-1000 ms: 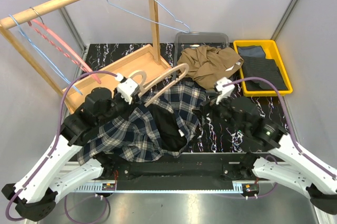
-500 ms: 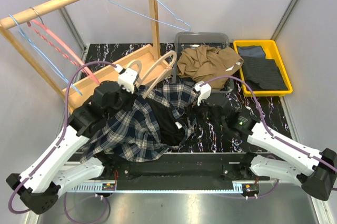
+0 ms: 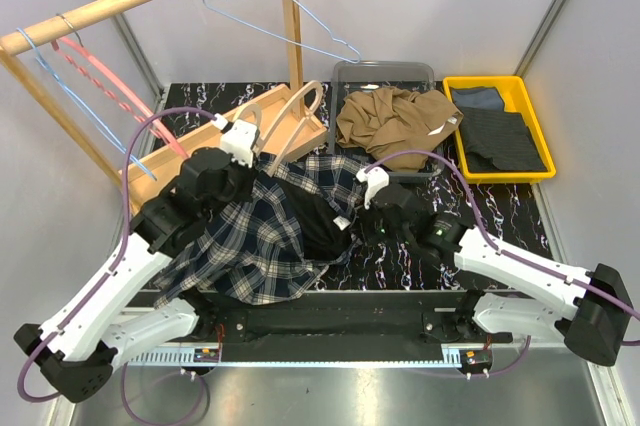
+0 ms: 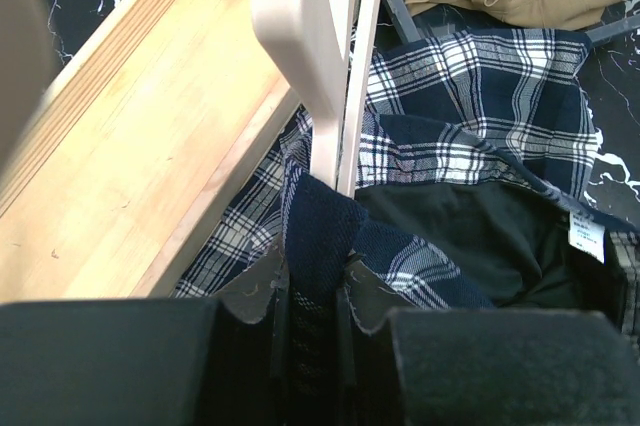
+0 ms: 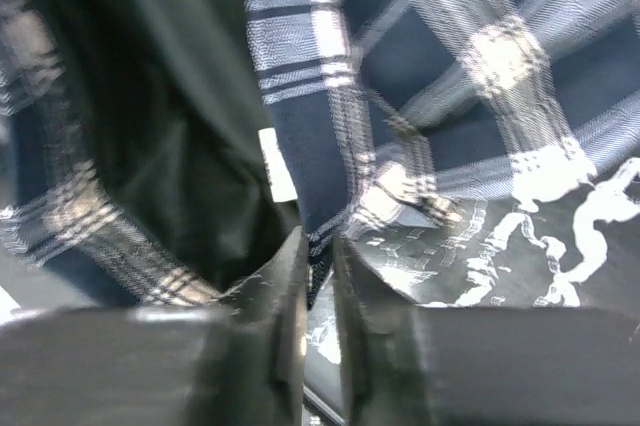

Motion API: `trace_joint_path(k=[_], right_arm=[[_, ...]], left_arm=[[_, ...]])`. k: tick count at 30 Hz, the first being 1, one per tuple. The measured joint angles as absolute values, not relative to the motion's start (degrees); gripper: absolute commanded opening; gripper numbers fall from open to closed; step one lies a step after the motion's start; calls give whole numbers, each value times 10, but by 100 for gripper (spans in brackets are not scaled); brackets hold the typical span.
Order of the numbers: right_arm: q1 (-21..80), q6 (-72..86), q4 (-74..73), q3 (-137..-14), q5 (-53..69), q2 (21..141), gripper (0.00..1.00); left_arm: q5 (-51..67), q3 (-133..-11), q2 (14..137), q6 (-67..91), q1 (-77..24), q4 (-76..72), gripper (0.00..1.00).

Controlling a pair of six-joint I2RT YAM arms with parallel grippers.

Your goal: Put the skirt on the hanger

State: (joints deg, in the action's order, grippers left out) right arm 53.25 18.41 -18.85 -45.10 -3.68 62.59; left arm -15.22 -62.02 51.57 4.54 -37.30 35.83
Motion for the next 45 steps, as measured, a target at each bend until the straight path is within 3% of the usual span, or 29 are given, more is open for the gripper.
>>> trace_joint_path(k=[7,13,19,30,45], right_arm=[[533,200,-209,-463,-142,654,0],[509,177,-238,-561,-219,720,0],[378,144,-241,-681,-216,756,0],[305,109,-264,-803,-138,818,0],[283,92,-386,-859,-108,775,0]], left_arm=[[-132,-620,472,44,-373,360,0],[-41,-603,405,30,-373,364,0],[43,-583,349,21,-373,377,0],[149,-576,366,-11,-373,376,0],[92,-586,477,-14,-373,381,0]])
